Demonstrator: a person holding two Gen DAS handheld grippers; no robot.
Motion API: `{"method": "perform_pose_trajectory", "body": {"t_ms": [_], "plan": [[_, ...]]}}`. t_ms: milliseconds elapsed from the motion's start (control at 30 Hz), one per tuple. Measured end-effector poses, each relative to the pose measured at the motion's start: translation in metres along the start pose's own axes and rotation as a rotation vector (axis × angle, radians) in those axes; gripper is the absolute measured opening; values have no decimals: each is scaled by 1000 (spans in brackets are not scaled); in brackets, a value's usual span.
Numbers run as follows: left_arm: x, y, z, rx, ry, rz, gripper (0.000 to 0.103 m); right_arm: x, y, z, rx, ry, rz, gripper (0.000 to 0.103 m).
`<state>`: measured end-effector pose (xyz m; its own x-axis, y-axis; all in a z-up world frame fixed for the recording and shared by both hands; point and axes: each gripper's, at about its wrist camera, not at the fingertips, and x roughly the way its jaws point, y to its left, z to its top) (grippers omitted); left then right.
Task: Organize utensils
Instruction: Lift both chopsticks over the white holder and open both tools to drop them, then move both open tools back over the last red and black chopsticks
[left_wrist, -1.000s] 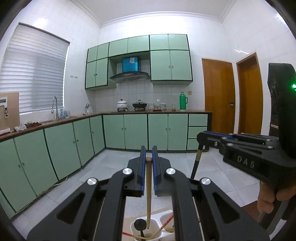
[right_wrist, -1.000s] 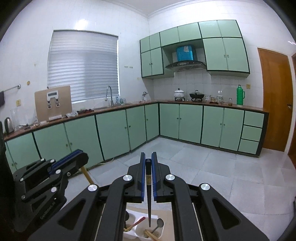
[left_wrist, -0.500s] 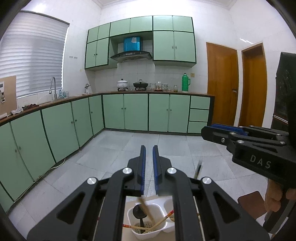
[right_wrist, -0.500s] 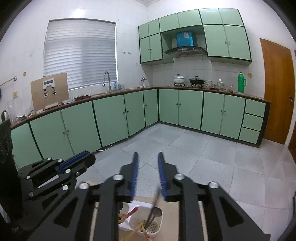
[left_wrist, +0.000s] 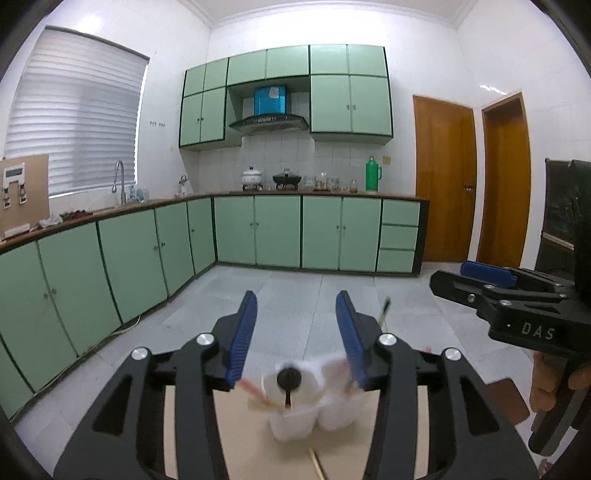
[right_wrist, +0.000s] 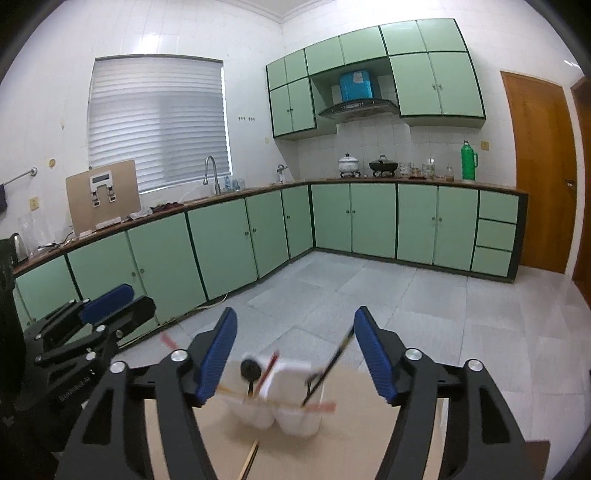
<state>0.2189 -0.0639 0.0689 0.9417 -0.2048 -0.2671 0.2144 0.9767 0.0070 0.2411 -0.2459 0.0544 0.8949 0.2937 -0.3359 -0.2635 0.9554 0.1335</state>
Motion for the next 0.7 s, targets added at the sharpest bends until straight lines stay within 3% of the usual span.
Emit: {"method": "perform_pose_trajectory", "body": {"t_ms": [233,400,700], "plan": [[-30,-1,-74,-36,133,-11,54,-27,8,-79,27,93,-2,78],[-39,3,-127,-47,250,3,55,-34,18,-126,26,166,-27,82],[-47,16,-183,-55,385,20,56,-33,26,-180,47,255,-52,86]]}}
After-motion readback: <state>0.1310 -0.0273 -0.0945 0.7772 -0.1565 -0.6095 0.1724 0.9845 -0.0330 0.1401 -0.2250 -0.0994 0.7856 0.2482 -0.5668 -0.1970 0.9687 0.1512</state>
